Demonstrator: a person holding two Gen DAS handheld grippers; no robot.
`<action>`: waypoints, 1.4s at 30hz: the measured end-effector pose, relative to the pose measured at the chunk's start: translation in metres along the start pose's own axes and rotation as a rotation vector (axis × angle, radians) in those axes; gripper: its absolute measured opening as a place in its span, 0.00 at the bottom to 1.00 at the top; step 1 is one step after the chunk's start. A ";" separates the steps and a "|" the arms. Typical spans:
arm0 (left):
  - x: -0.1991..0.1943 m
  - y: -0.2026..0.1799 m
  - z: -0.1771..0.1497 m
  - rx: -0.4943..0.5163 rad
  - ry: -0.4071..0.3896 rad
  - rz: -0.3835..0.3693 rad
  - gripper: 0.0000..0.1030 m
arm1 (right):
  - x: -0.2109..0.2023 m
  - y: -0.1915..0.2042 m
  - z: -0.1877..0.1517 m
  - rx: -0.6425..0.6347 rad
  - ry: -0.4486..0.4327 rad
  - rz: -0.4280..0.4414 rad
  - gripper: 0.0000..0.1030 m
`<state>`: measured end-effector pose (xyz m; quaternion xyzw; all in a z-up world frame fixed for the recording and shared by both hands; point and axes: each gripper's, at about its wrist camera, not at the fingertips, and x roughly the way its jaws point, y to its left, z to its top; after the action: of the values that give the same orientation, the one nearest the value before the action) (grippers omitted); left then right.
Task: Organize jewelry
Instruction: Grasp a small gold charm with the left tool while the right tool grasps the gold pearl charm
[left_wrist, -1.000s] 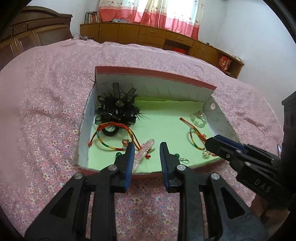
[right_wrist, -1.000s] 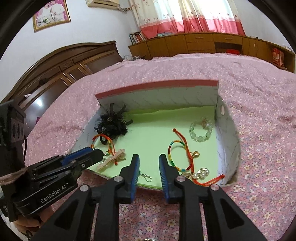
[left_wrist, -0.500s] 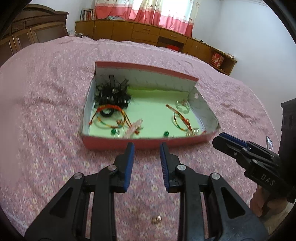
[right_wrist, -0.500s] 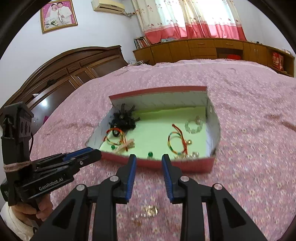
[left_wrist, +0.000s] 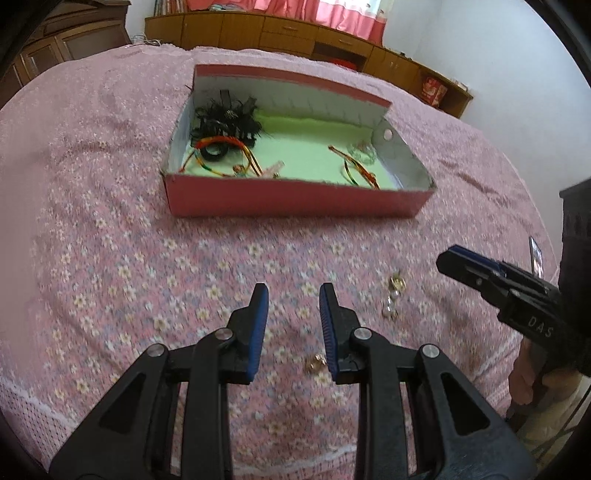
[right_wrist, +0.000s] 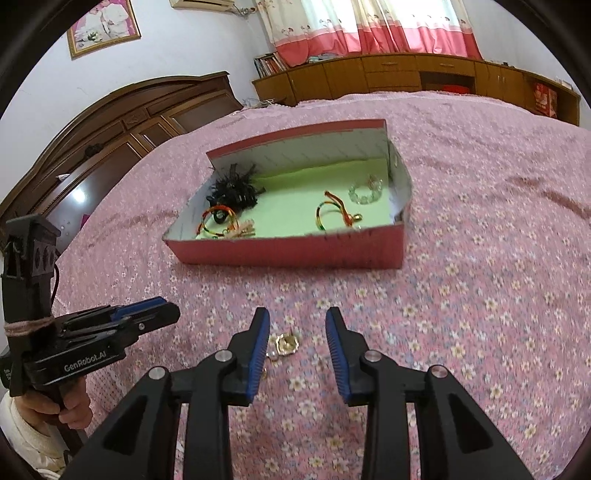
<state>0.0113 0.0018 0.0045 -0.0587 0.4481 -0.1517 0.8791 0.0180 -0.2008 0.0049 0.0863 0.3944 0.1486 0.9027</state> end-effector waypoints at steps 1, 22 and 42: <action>0.000 -0.002 -0.003 0.008 0.010 -0.002 0.19 | 0.000 0.000 -0.001 0.002 0.002 0.000 0.33; 0.016 -0.017 -0.027 0.069 0.119 0.007 0.19 | -0.004 -0.009 -0.016 0.033 0.028 -0.004 0.34; 0.008 -0.002 -0.016 0.059 0.049 0.040 0.06 | 0.011 0.002 -0.015 0.017 0.068 0.013 0.34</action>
<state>0.0025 -0.0025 -0.0108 -0.0203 0.4660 -0.1487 0.8719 0.0132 -0.1944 -0.0119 0.0913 0.4257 0.1538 0.8870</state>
